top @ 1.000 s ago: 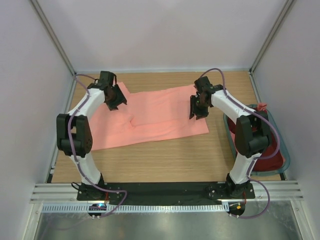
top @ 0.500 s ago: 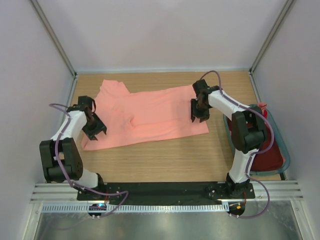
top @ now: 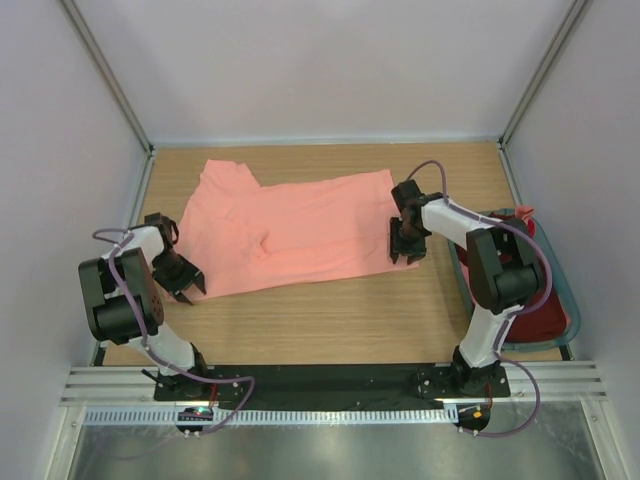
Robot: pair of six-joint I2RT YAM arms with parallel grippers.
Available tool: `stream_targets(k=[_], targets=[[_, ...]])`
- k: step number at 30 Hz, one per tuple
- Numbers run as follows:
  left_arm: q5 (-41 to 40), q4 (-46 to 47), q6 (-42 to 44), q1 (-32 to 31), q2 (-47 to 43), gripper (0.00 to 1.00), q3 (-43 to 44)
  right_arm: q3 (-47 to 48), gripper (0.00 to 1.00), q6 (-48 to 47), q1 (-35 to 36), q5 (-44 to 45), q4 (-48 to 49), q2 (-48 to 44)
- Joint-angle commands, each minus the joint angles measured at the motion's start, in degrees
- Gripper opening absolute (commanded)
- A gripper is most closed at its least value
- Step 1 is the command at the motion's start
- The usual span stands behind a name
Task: Fold and stack the t-shirts
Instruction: Fold the tshirt
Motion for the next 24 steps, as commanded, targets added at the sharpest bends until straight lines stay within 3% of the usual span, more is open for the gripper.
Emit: stream_targets(k=[1,7,13,19,24], targets=[[-0.2,-0.2,-1.8,0.4,0.4,0.47,-1.3,-6.0,0.47,1.3,-0.8,0.7,0.9,1.1],[-6.4,-5.1,-3.5,1.7,-0.7,0.48,-0.9,-13.1,0.47,3.0,-0.8,2.1,-2.7,-6.8],[-6.1,-9.4,-2.9,2.5,-5.0,0.5,1.4,-15.1,0.47,3.4,-0.8,2.3,-5.2,-12.9],[-3.9,-12.4,1.0,2.3,-14.2,0.58,6.2,-2.8,0.49,3.3,-0.8,2.8,-9.5,-14.3],[-0.9,-6.6,4.6,2.1,-17.8,0.59,10.8,8.1,0.52,6.1,-1.6,2.3,-3.9,-9.9]])
